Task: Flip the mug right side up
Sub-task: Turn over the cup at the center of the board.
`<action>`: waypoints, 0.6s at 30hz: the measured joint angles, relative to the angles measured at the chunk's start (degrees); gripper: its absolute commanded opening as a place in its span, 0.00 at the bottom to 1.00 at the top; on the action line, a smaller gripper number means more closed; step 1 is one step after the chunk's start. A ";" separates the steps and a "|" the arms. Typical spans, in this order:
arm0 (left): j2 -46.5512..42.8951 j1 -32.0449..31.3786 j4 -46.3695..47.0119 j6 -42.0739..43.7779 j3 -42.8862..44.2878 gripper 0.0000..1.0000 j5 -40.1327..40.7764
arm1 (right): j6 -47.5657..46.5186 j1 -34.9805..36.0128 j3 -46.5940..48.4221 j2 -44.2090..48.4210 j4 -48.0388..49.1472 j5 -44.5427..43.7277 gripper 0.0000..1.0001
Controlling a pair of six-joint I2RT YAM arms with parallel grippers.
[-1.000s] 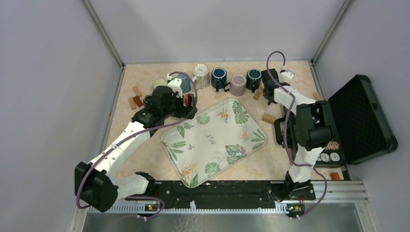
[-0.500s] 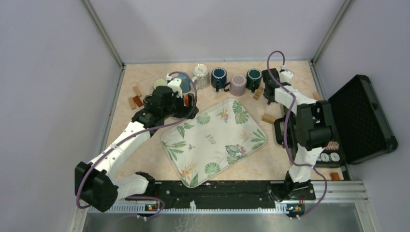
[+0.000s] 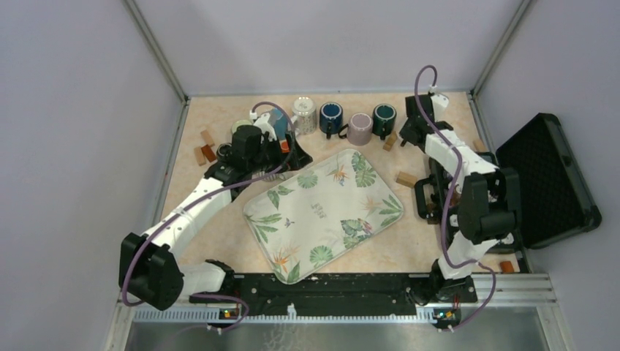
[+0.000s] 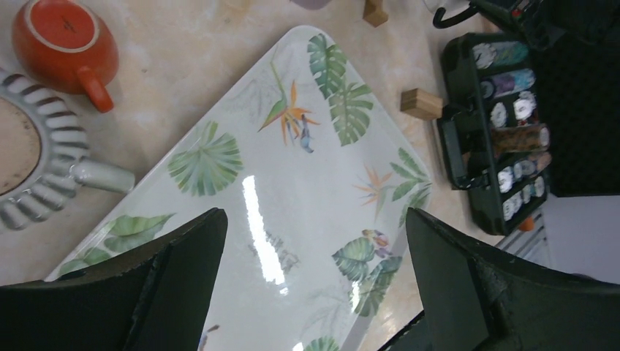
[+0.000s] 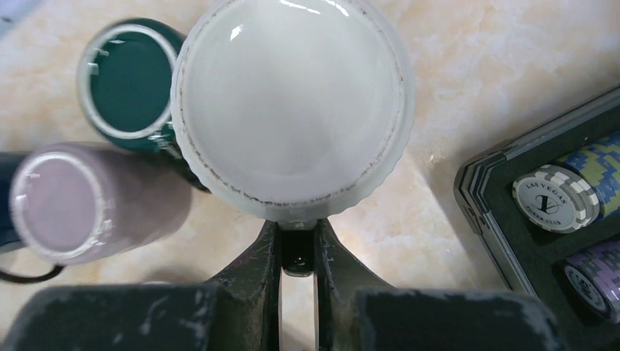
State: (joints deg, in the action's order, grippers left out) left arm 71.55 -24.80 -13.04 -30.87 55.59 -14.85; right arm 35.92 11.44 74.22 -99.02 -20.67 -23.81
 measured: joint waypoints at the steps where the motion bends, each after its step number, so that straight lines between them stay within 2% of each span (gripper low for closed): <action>1: 0.13 0.20 0.94 -1.44 0.00 0.98 -0.90 | -0.15 0.00 -0.02 1.01 0.20 0.57 0.00; 10: 3.72 1.75 12.31 -14.93 0.00 0.98 -9.46 | 1.64 0.24 -5.84 12.22 6.84 11.74 0.00; 18: 8.37 2.19 26.97 -27.43 -3.39 0.98 -16.22 | 7.37 5.90 -10.95 18.03 14.60 21.16 0.00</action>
State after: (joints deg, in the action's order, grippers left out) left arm 79.92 -22.61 13.93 -58.30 52.21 -31.07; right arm 43.29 17.34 63.26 -80.99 -6.07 -2.66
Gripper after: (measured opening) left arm 0.985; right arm 0.100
